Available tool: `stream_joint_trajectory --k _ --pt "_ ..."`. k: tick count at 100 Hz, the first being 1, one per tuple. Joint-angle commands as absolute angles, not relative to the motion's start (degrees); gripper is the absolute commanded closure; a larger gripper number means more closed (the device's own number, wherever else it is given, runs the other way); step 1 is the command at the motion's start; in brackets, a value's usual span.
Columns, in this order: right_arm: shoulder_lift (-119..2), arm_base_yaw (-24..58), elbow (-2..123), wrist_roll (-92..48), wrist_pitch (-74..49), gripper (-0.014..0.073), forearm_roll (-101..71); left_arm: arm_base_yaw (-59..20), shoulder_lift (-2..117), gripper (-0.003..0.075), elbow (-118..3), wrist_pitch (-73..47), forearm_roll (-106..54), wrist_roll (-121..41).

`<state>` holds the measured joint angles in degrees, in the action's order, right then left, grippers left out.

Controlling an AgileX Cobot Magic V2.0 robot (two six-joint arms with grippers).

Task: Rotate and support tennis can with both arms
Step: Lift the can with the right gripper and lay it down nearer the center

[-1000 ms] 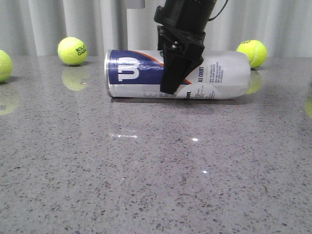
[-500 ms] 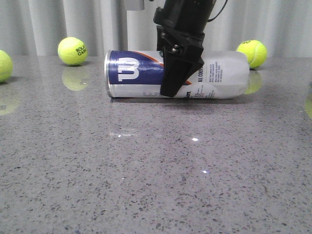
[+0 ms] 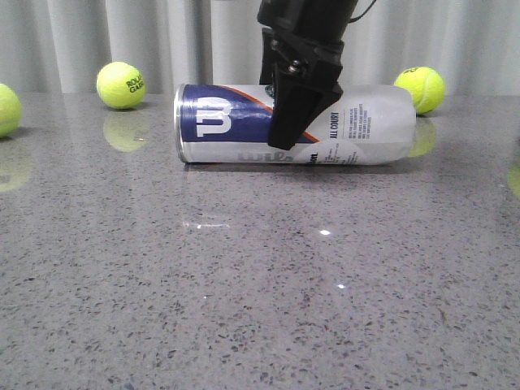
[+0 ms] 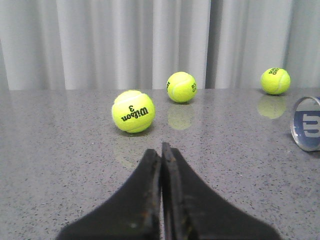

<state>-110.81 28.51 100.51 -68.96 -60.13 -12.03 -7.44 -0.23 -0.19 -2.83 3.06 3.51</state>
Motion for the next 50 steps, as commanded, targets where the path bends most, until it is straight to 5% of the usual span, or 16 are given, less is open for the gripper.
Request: stream_joint_trajectory --k 1,50 --pt "-106.7 28.5 102.3 -69.3 -59.5 -0.0057 -12.8 -7.4 -2.4 0.0741 2.5 1.9 2.6 3.9" --pt "-104.9 28.5 102.3 -69.3 -60.5 -0.0057 -12.8 -7.4 -2.4 0.0741 2.5 1.9 2.6 3.9"
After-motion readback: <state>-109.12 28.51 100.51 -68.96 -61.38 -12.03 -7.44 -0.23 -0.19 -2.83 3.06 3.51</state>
